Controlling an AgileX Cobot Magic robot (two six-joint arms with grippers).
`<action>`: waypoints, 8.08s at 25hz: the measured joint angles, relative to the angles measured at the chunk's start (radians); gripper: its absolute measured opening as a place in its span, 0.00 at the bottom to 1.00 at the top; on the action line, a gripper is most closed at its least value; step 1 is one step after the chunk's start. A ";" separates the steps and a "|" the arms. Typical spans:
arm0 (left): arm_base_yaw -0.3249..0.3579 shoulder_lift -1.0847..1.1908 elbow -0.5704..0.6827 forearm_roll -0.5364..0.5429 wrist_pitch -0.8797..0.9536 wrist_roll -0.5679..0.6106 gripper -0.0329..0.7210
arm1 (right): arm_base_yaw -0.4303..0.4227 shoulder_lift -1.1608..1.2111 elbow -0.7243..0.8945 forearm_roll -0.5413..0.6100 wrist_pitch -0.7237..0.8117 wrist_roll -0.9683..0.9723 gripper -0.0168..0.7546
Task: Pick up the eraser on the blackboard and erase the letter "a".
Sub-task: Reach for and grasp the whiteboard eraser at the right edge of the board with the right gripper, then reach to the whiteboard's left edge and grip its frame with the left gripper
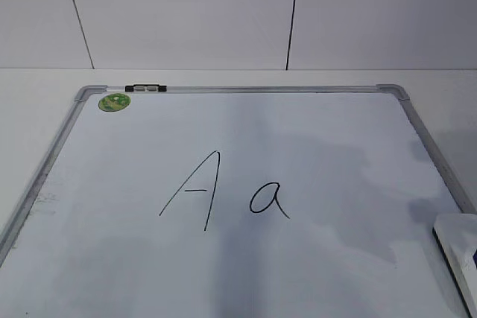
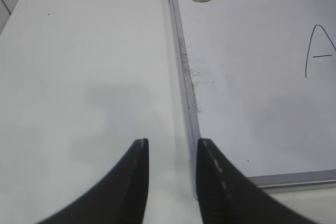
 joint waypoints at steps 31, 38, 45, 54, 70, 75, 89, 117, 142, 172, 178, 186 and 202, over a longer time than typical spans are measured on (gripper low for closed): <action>0.000 0.000 0.000 0.000 0.000 0.000 0.36 | 0.000 0.176 0.000 -0.032 -0.119 0.018 0.90; 0.000 0.000 0.000 0.000 0.000 0.000 0.35 | 0.000 0.193 -0.002 -0.032 -0.142 0.020 0.90; 0.000 0.000 0.000 0.000 0.000 0.000 0.35 | 0.000 0.234 -0.002 -0.033 -0.153 0.025 0.90; 0.000 0.000 0.000 0.000 0.000 0.000 0.35 | 0.000 0.270 -0.004 -0.028 -0.164 0.025 0.90; 0.000 0.000 0.000 0.000 0.000 0.000 0.35 | 0.000 0.307 -0.006 -0.028 -0.188 0.025 0.90; 0.000 0.000 0.000 0.000 0.000 0.000 0.35 | 0.000 0.307 -0.008 -0.028 -0.193 0.029 0.88; 0.000 0.000 0.000 0.000 0.000 0.000 0.36 | 0.000 0.307 -0.008 -0.044 -0.197 0.041 0.82; 0.000 0.000 0.000 0.000 0.000 0.000 0.35 | 0.000 0.307 -0.008 -0.047 -0.197 0.043 0.76; 0.000 0.000 0.000 0.000 0.000 0.000 0.35 | 0.000 0.307 -0.008 -0.040 -0.197 0.043 0.76; 0.000 0.000 0.000 0.000 0.000 0.000 0.35 | 0.113 0.188 -0.170 -0.025 -0.007 0.043 0.76; 0.000 0.000 0.000 0.000 0.000 0.000 0.35 | 0.129 0.160 -0.229 -0.033 0.050 0.043 0.76; 0.000 0.000 0.000 0.000 0.000 0.000 0.35 | 0.201 0.158 -0.234 -0.051 0.109 0.043 0.76; 0.000 0.318 -0.047 -0.004 -0.081 0.000 0.36 | 0.209 0.158 -0.236 -0.061 0.142 0.043 0.76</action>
